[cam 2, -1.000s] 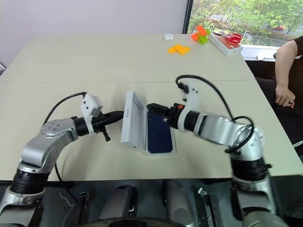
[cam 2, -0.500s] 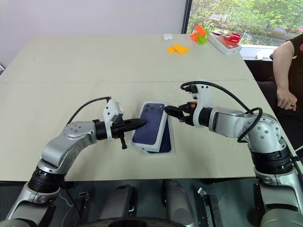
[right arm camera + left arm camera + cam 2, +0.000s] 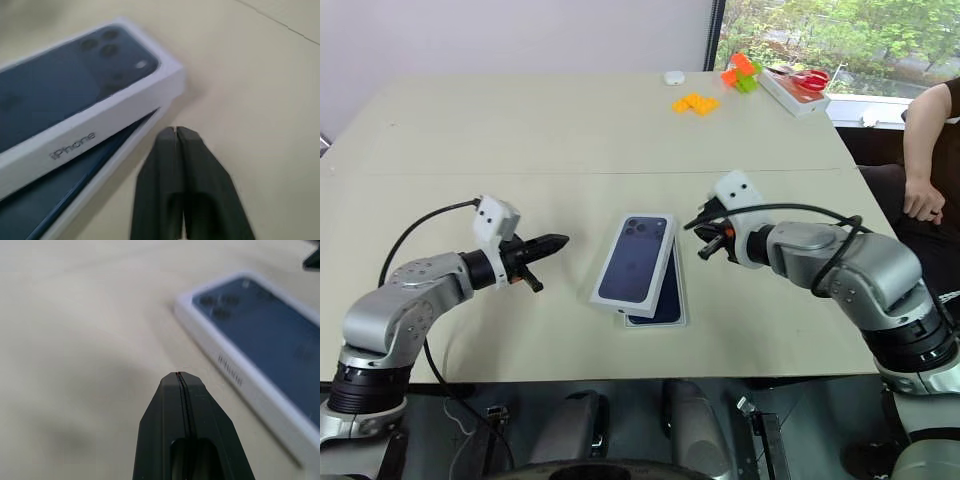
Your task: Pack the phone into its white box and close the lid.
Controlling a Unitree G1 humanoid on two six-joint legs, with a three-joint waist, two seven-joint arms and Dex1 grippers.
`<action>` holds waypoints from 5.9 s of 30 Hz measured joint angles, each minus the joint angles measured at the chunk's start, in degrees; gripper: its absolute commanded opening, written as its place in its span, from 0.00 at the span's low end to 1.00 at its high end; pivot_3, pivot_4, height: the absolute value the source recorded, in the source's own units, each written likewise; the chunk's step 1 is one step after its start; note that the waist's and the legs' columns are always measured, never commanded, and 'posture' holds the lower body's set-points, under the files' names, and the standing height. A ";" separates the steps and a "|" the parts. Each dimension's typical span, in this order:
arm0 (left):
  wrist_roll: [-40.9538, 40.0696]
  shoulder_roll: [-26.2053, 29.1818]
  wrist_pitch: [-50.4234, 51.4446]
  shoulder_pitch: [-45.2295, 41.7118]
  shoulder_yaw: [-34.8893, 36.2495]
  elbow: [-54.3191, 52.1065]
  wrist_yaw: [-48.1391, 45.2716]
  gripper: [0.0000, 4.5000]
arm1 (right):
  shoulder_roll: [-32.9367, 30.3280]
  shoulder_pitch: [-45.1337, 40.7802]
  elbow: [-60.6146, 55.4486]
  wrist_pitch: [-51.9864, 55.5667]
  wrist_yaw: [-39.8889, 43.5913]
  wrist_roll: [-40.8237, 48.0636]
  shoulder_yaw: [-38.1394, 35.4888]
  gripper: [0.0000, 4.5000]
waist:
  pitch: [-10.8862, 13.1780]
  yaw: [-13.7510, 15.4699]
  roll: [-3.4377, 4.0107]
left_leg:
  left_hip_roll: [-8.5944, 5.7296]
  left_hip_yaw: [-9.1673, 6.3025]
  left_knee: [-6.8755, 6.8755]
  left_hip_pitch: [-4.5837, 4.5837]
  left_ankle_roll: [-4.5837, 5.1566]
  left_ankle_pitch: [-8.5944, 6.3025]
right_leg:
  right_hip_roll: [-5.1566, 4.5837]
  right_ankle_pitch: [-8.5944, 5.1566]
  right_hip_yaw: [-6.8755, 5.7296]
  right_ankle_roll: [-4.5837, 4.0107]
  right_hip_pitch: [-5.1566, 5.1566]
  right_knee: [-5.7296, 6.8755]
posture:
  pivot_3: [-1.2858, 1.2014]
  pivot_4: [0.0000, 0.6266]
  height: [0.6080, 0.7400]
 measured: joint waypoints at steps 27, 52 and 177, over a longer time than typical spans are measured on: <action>2.68 -3.78 2.80 -2.22 -9.03 -3.01 -2.91 0.00 | 6.86 2.36 -5.39 4.91 9.48 -14.16 1.21 0.02 | 0.00 -0.32 0.00 | 0.01 0.02 0.01 0.02 0.00 0.00 | 0.06 0.23 0.03 -0.05 -0.02 0.03 | 0.52 0.24 0.95; 1.02 -3.60 4.79 -1.50 -9.17 -6.42 -4.31 0.00 | 6.91 5.32 -7.08 6.06 13.40 -18.76 -0.16 0.02 | 0.00 -0.34 0.00 | 0.00 0.02 0.01 0.04 0.00 0.00 | 0.10 0.21 0.03 -0.01 -0.01 0.04 | 0.52 0.24 0.95; -6.09 -9.26 6.34 -4.04 0.99 -5.23 -1.41 0.00 | -0.05 15.65 -7.04 -7.05 28.70 -24.23 -15.60 0.02 | -0.02 -0.27 -0.02 | -0.03 0.03 0.06 0.12 0.00 0.00 | 0.17 0.32 0.03 -0.15 0.16 0.08 | 0.52 0.24 0.95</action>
